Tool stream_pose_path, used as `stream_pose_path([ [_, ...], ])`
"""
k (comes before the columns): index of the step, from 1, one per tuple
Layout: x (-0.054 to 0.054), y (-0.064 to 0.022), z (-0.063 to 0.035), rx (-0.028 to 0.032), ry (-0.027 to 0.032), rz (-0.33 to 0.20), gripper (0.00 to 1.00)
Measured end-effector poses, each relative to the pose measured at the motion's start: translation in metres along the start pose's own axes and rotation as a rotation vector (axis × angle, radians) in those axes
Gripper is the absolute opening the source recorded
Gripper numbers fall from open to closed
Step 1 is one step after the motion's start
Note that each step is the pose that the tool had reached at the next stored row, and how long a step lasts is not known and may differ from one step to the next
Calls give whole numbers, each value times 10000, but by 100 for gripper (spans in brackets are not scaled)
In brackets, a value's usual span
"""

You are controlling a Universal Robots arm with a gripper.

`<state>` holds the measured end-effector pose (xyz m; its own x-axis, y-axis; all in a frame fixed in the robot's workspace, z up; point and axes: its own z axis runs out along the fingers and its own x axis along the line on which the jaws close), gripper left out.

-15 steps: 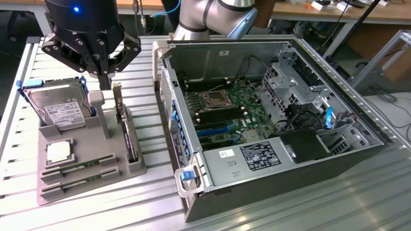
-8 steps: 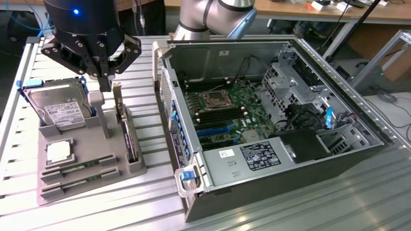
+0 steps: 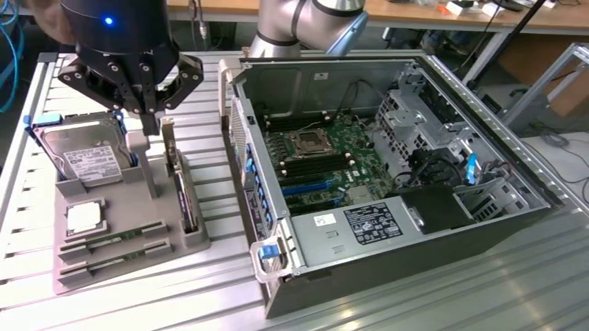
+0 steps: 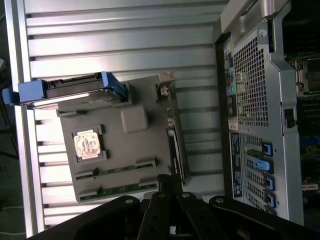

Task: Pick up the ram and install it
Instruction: 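Reach for the ram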

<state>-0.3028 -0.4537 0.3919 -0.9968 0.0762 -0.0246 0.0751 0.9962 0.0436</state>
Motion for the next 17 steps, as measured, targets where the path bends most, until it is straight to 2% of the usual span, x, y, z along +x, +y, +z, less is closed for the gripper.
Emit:
stream_pose_path([
  [13,-6,-83,-4,4,0,0,10],
  [17,-10,-133,-6,16,-1,0,10],
])
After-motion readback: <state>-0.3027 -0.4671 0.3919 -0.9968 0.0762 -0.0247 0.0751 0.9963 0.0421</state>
